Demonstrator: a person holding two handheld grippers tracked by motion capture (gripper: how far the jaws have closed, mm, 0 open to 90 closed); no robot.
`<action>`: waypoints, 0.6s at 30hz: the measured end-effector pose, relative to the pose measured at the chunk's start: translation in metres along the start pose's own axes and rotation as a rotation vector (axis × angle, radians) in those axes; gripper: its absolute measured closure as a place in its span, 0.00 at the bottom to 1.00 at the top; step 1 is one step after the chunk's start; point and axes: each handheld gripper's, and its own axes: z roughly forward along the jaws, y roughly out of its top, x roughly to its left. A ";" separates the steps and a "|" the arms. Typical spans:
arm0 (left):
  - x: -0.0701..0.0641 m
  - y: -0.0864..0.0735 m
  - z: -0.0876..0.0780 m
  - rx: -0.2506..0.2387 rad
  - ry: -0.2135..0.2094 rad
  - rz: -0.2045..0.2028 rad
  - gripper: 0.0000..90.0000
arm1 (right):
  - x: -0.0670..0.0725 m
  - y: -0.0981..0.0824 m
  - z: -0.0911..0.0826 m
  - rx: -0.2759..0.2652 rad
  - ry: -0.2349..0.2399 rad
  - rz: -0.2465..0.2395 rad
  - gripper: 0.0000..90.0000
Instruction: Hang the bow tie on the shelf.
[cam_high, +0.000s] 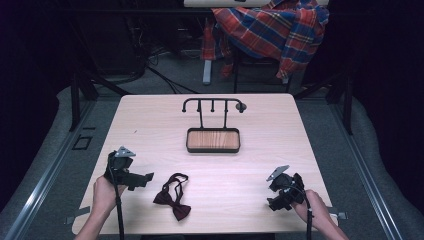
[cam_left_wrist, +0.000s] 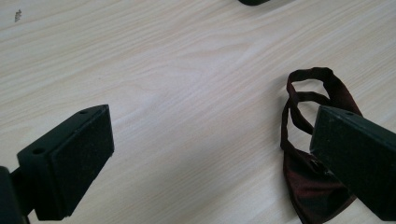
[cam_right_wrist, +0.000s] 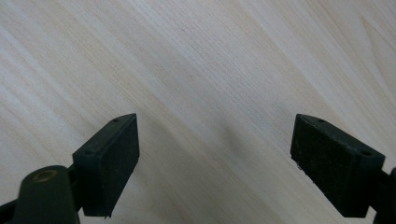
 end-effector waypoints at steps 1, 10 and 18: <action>0.000 0.000 0.000 0.002 -0.003 0.002 0.00 | 0.000 0.000 -0.001 0.011 -0.002 -0.011 0.17; -0.002 0.000 0.001 0.002 -0.009 0.009 0.00 | 0.001 0.002 0.000 0.010 0.004 -0.020 0.17; -0.009 0.005 0.006 0.037 -0.007 0.054 0.00 | 0.001 0.002 0.000 0.003 0.009 -0.016 0.17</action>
